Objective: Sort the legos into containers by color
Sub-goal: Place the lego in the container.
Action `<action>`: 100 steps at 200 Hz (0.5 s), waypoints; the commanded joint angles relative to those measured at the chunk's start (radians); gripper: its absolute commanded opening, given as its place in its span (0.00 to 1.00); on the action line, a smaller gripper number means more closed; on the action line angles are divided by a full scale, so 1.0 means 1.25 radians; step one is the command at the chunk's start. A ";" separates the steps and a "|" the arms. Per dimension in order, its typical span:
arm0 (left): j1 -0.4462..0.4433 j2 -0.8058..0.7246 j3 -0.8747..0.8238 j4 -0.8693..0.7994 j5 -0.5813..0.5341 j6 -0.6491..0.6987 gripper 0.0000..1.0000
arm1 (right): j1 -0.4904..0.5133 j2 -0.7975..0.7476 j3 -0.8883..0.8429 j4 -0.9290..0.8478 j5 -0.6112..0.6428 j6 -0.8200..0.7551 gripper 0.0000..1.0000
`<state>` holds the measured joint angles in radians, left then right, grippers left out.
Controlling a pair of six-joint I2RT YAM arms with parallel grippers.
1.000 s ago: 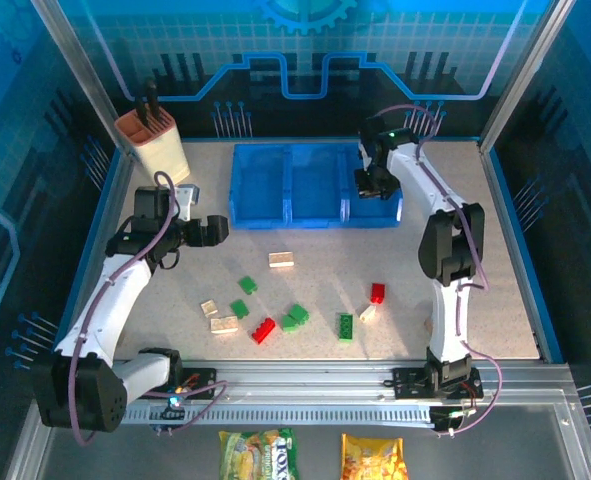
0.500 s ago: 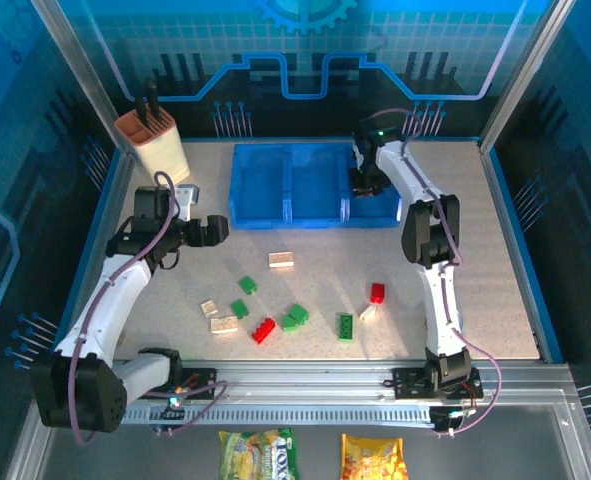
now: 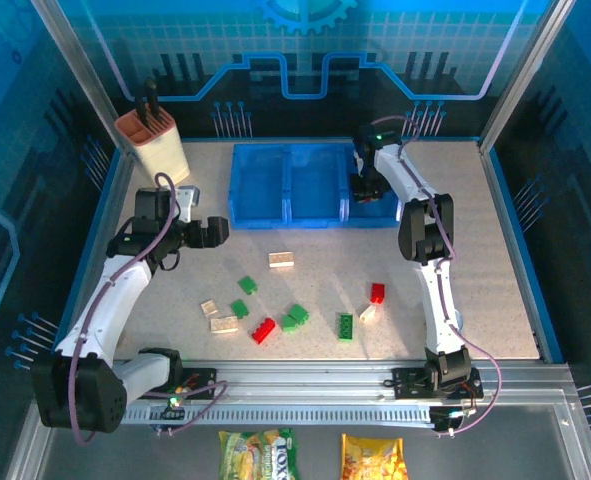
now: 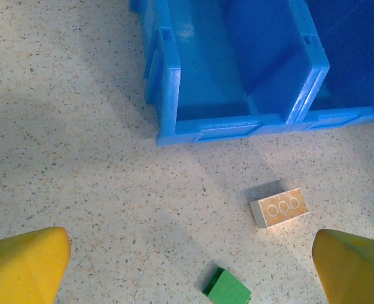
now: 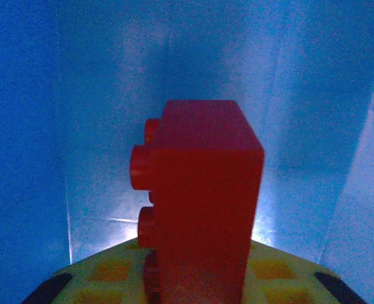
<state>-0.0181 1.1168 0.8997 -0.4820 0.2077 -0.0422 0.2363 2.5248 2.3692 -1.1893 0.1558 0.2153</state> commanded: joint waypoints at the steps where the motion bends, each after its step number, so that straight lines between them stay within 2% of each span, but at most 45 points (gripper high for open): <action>1: -0.006 -0.018 -0.009 0.003 0.014 0.017 0.99 | -0.010 0.031 0.019 -0.018 0.001 -0.005 0.28; 100: -0.009 -0.019 -0.011 0.002 0.014 0.017 0.99 | -0.014 0.005 0.005 -0.007 -0.024 0.006 0.36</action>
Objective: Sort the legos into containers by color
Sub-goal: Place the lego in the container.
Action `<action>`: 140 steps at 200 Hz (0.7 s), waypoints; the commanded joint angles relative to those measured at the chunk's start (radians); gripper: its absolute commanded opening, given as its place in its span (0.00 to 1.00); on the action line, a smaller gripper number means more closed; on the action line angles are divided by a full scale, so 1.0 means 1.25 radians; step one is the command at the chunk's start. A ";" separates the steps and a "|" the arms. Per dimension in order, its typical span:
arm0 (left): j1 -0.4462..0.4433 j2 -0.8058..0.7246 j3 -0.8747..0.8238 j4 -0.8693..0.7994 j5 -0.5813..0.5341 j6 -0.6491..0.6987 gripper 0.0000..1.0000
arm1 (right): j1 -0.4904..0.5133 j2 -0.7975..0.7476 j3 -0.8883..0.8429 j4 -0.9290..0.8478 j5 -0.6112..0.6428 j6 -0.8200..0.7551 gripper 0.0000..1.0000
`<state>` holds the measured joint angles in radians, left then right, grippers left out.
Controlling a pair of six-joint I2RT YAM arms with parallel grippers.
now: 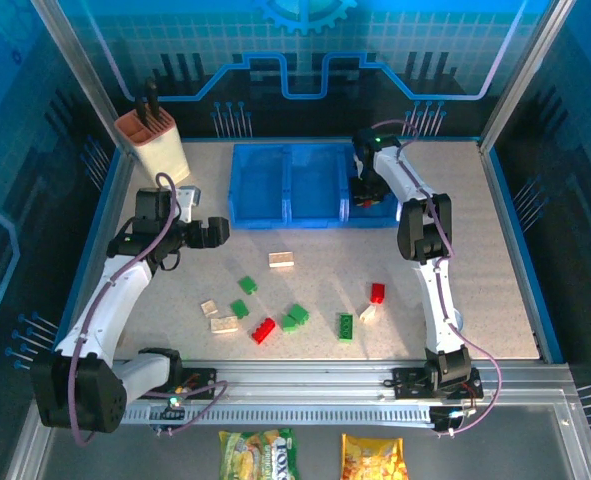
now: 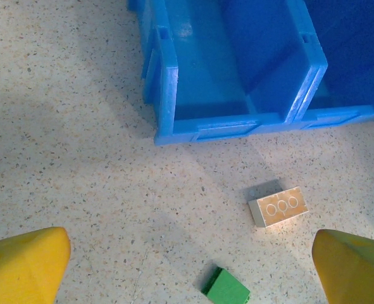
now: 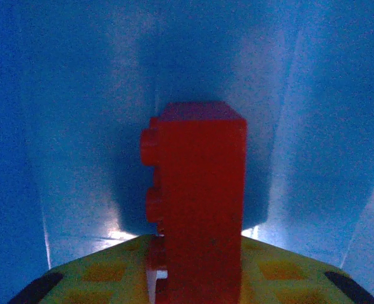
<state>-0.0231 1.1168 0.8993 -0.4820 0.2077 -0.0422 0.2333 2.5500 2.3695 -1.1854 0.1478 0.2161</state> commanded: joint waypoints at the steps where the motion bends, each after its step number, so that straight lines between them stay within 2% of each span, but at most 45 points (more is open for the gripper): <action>1: -0.005 -0.019 -0.011 0.003 0.014 0.017 0.99 | -0.011 -0.015 0.005 -0.011 -0.018 0.005 0.36; 111: -0.012 -0.018 0.005 -0.007 0.016 -0.035 0.99 | -0.003 -0.136 -0.039 -0.033 -0.013 0.001 0.37; 140: -0.040 -0.002 0.027 -0.039 0.001 -0.040 0.99 | 0.003 -0.192 -0.090 -0.030 -0.008 0.003 0.37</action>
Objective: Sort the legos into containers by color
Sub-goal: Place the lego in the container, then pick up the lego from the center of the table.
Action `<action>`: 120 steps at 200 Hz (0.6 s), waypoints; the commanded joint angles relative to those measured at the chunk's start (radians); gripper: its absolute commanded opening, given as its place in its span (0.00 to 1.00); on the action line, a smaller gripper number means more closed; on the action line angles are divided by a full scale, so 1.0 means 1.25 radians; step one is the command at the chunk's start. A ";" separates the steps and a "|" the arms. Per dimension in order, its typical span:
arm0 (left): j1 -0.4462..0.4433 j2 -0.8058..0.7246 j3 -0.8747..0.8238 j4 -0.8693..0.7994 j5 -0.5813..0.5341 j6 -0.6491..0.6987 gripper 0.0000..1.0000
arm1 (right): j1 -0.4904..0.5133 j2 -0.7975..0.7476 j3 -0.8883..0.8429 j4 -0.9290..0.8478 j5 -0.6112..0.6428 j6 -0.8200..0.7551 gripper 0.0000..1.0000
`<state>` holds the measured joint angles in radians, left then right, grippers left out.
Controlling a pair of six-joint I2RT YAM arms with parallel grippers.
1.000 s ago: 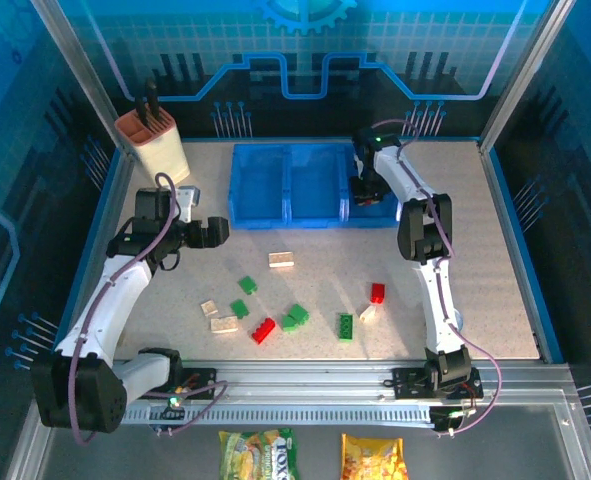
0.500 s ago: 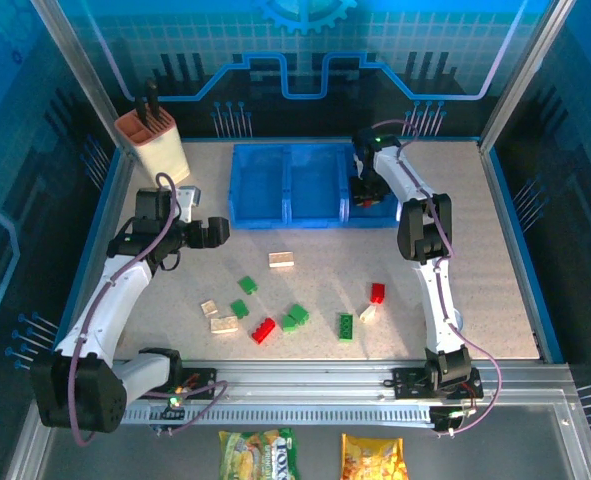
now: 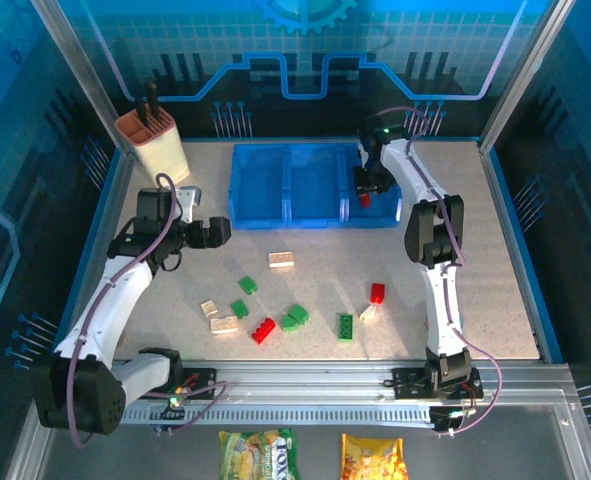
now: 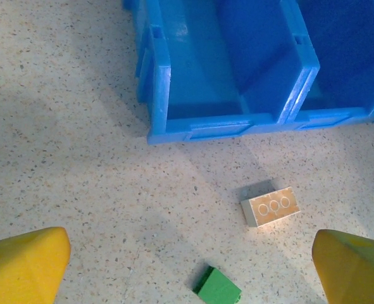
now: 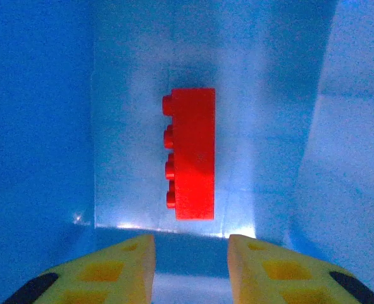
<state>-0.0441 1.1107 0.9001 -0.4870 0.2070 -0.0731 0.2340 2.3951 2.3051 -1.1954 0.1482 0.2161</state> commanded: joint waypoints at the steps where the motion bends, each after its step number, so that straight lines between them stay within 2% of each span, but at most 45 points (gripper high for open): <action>1: -0.024 0.003 0.029 -0.036 0.000 -0.015 0.99 | 0.003 -0.072 -0.042 -0.021 -0.008 0.003 0.37; 59: -0.123 0.045 0.094 -0.129 -0.052 -0.039 0.99 | 0.027 -0.256 -0.266 0.048 -0.019 0.020 0.37; 120: -0.200 0.071 0.106 -0.171 -0.093 -0.118 0.97 | 0.087 -0.443 -0.500 0.118 -0.025 0.057 0.38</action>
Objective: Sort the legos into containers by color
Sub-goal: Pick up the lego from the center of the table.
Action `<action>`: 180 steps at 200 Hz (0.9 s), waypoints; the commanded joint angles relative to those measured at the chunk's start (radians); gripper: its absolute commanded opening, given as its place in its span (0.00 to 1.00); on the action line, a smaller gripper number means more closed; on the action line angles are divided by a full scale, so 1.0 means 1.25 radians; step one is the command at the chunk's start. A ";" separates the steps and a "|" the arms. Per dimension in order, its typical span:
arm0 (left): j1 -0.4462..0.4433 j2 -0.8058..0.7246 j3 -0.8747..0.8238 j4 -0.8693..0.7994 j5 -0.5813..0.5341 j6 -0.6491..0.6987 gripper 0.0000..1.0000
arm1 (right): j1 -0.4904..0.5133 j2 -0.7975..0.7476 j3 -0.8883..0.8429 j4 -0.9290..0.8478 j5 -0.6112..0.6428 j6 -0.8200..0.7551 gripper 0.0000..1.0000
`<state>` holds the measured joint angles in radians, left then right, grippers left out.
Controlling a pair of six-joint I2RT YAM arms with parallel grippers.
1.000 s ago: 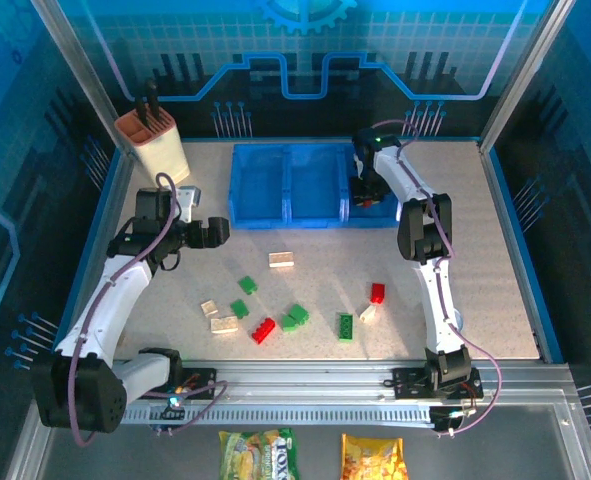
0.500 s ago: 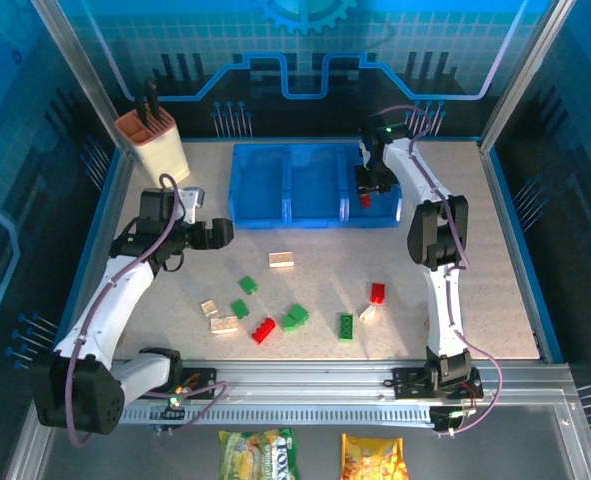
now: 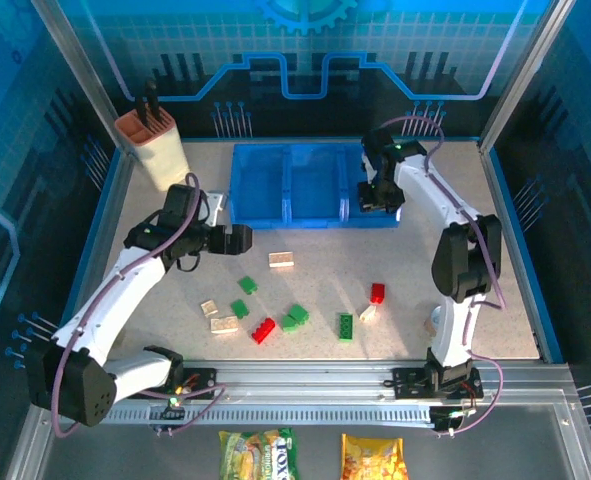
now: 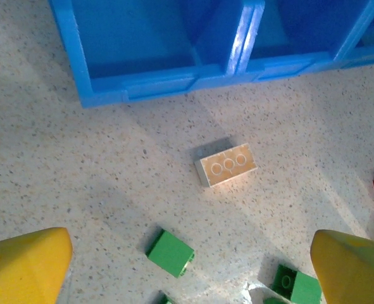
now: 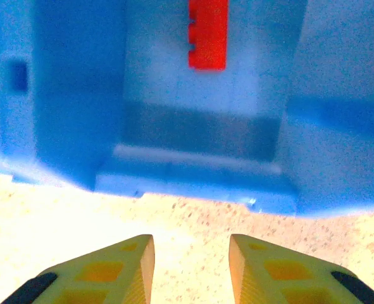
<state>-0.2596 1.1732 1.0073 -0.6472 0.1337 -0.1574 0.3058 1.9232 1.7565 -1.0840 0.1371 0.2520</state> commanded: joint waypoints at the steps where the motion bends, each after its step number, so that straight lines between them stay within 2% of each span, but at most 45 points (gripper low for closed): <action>1: -0.030 0.022 0.020 -0.044 -0.036 -0.052 0.96 | 0.031 -0.068 -0.064 0.030 -0.015 0.029 0.38; 45: -0.091 0.039 0.004 -0.037 -0.107 -0.116 0.92 | 0.077 -0.160 -0.187 0.061 -0.010 0.060 0.38; 95: -0.119 0.082 -0.013 0.029 -0.118 -0.177 0.94 | 0.111 -0.232 -0.310 0.105 -0.006 0.093 0.38; 180: -0.156 0.210 0.048 0.009 -0.172 -0.316 0.94 | 0.147 -0.254 -0.367 0.136 0.002 0.143 0.37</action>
<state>-0.4381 1.3956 1.0199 -0.6212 -0.0364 -0.4759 0.4717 1.6230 1.3106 -0.9371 0.1307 0.3954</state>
